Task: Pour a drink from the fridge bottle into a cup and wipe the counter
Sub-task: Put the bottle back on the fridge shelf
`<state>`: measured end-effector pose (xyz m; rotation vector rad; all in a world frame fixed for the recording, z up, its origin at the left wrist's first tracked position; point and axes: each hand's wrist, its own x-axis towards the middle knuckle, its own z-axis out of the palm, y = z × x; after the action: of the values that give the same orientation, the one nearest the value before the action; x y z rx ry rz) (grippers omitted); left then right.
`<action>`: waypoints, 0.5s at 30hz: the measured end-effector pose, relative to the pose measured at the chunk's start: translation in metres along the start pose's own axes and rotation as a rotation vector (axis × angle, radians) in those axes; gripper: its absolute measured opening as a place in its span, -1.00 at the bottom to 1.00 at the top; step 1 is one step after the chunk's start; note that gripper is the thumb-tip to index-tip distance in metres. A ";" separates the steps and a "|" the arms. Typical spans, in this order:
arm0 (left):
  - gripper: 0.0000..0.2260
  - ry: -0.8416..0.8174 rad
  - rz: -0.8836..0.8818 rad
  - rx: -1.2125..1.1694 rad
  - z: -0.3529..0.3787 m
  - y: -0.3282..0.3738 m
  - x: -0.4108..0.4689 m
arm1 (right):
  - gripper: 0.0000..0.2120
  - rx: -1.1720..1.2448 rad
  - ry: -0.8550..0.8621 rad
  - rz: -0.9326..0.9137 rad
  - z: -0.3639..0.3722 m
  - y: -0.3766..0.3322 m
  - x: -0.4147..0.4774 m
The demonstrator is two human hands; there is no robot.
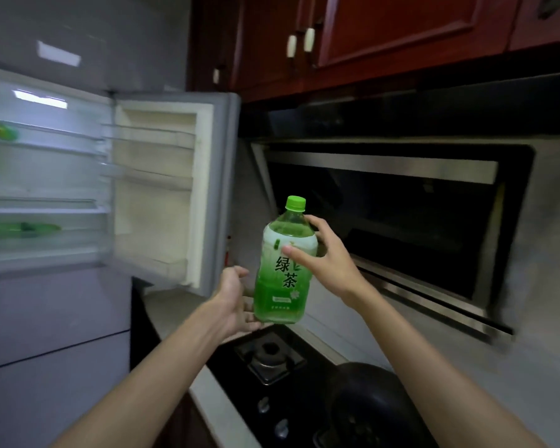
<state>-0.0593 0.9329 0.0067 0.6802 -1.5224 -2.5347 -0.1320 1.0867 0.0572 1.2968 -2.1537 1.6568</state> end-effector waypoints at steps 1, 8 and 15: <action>-0.59 0.019 0.013 0.004 -0.015 0.008 0.000 | -0.42 0.012 -0.016 -0.012 0.016 -0.003 0.009; -0.51 0.142 0.061 0.065 -0.113 0.080 0.011 | -0.42 0.110 -0.032 -0.085 0.127 -0.018 0.074; -0.50 0.227 0.107 0.065 -0.198 0.133 0.028 | -0.44 0.173 -0.094 -0.143 0.220 -0.028 0.138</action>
<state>-0.0177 0.6980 0.0332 0.8378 -1.5242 -2.2522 -0.1148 0.8263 0.0698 1.5653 -1.9492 1.7896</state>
